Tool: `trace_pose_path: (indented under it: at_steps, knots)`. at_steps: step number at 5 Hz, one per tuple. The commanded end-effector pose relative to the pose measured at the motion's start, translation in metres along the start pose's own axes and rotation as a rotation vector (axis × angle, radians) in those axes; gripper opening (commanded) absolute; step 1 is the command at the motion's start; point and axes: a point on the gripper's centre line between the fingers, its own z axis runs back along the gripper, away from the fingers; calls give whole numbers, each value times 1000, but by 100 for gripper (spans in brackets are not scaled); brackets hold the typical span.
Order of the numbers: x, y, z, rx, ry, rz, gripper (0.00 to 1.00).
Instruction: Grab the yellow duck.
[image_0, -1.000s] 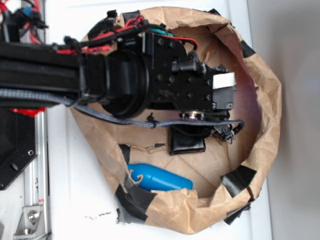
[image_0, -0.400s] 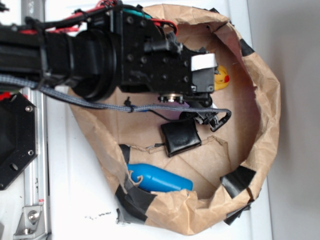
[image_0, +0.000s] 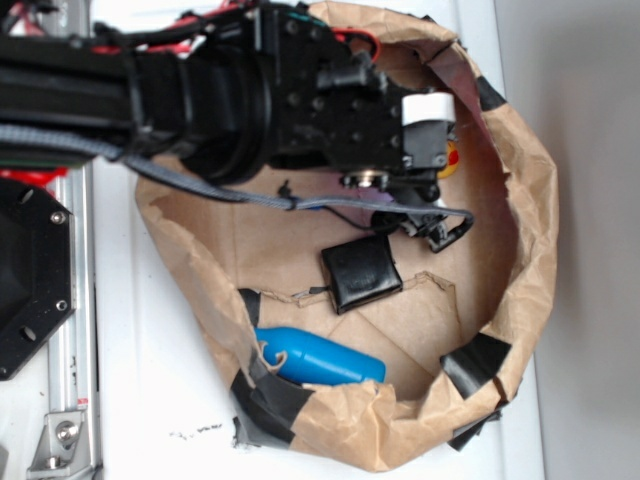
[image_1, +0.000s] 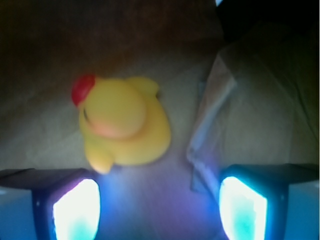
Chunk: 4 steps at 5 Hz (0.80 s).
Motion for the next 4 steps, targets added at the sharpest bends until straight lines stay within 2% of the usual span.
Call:
trace_pose_path:
  at_steps: [1, 4]
  knots:
    - [17, 4, 11, -11, -60, 7, 100]
    - [25, -5, 8, -33, -97, -30, 100]
